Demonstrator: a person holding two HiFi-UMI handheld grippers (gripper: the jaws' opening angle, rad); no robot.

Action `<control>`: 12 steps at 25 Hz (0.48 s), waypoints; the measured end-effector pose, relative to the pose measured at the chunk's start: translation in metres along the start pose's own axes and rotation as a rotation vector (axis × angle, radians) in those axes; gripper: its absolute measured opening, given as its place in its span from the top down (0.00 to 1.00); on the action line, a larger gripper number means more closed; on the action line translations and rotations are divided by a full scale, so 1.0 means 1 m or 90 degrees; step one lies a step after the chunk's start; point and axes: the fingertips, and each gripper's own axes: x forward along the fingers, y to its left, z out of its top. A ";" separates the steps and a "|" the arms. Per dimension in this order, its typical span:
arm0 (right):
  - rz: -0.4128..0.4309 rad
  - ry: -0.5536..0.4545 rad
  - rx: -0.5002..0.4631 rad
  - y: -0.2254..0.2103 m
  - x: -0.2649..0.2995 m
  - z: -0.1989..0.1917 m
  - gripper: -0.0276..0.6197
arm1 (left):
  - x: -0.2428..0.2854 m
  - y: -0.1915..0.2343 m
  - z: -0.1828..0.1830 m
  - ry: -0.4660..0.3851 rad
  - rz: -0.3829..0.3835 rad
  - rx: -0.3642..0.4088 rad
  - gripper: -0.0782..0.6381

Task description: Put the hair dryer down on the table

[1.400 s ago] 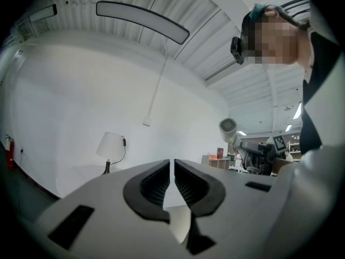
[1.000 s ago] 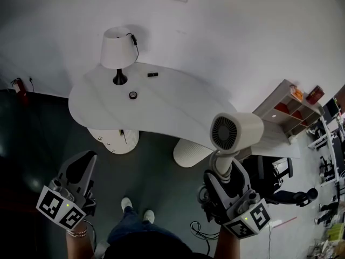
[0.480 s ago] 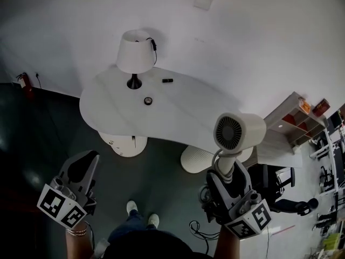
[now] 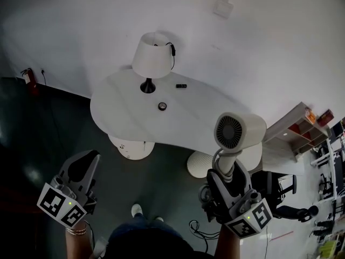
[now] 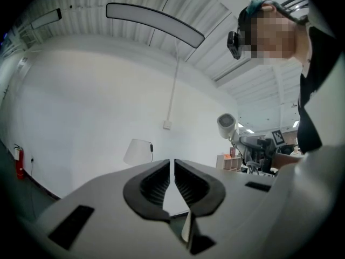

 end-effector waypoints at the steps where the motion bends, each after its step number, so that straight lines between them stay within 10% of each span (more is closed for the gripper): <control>1: 0.002 0.001 0.000 0.002 0.005 -0.001 0.52 | -0.001 0.005 0.000 -0.002 0.003 -0.001 0.84; 12: 0.017 0.017 0.041 0.026 0.058 -0.006 0.52 | -0.011 0.048 -0.005 0.003 0.027 -0.021 0.84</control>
